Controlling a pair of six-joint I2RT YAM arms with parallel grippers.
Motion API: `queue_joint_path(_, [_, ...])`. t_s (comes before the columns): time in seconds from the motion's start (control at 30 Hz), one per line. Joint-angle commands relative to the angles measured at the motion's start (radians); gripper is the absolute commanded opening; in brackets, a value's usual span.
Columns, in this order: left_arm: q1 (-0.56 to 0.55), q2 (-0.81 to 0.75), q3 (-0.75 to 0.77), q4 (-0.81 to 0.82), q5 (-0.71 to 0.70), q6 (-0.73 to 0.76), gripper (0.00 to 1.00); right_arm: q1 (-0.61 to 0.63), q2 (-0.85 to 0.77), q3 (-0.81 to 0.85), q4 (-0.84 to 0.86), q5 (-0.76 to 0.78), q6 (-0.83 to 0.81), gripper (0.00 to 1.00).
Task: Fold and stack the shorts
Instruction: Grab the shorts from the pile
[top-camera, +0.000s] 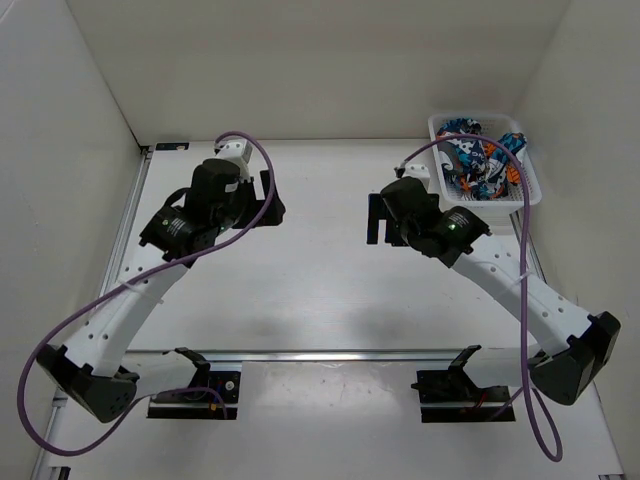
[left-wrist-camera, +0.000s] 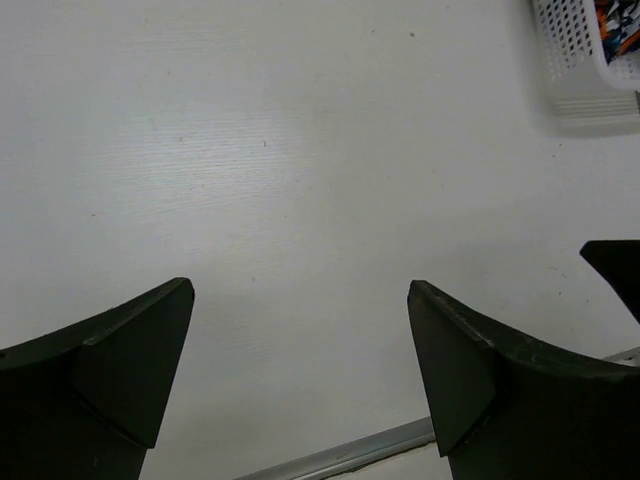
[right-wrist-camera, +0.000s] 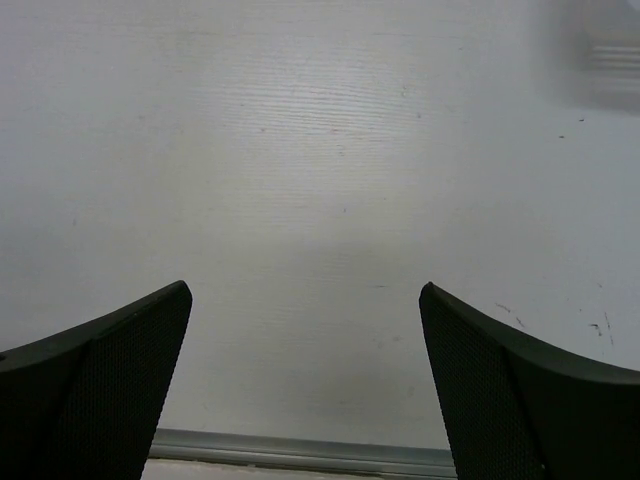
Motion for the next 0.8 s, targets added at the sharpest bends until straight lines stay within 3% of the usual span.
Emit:
queue_joint_path(0.0, [-0.001, -0.067, 0.032, 0.02, -0.038, -0.011, 1.0, -0.01, 0.003, -0.015, 0.02, -0.002, -0.014, 1.0])
queue_joint_path(0.23, [-0.001, -0.121, -0.046, 0.02, -0.096, -0.096, 1.0, -0.086, 0.021, -0.015, 0.044, 0.056, -0.032, 1.0])
queue_joint_path(0.33, [-0.001, -0.13, -0.085, 0.02, -0.133, -0.149, 1.0, -0.218, 0.069, 0.018, 0.075, -0.017, -0.061, 0.97])
queue_joint_path(0.37, [-0.001, -0.139, -0.085, 0.02, -0.133, -0.149, 1.0, -0.302, 0.083, 0.035, 0.087, -0.07, -0.073, 0.94])
queue_joint_path(0.43, [-0.001, -0.162, -0.106, 0.02, -0.133, -0.195, 1.0, -0.397, 0.136, 0.072, 0.116, -0.168, -0.102, 0.68])
queue_joint_path(0.5, [-0.001, -0.182, -0.117, 0.02, -0.118, -0.238, 1.0, -0.529, 0.191, 0.149, 0.135, -0.236, -0.13, 0.53])
queue_joint_path(0.53, [-0.001, -0.191, -0.117, 0.02, -0.091, -0.238, 1.0, -0.569, 0.256, 0.182, 0.135, -0.288, -0.13, 0.4])
queue_joint_path(0.6, [-0.001, -0.179, -0.117, 0.02, -0.067, -0.225, 1.0, -0.681, 0.314, 0.276, 0.144, -0.342, -0.107, 0.3])
queue_joint_path(0.7, [-0.001, -0.156, -0.076, 0.001, -0.047, -0.171, 1.0, -0.767, 0.444, 0.416, 0.163, -0.384, -0.093, 0.29])
queue_joint_path(0.73, [-0.001, -0.147, -0.064, 0.0, -0.063, -0.171, 1.0, -0.789, 0.53, 0.463, 0.153, -0.372, -0.093, 0.39])
queue_joint_path(0.77, [-0.001, -0.135, -0.063, -0.013, -0.072, -0.171, 1.0, -0.8, 0.576, 0.514, 0.144, -0.372, -0.093, 0.56])
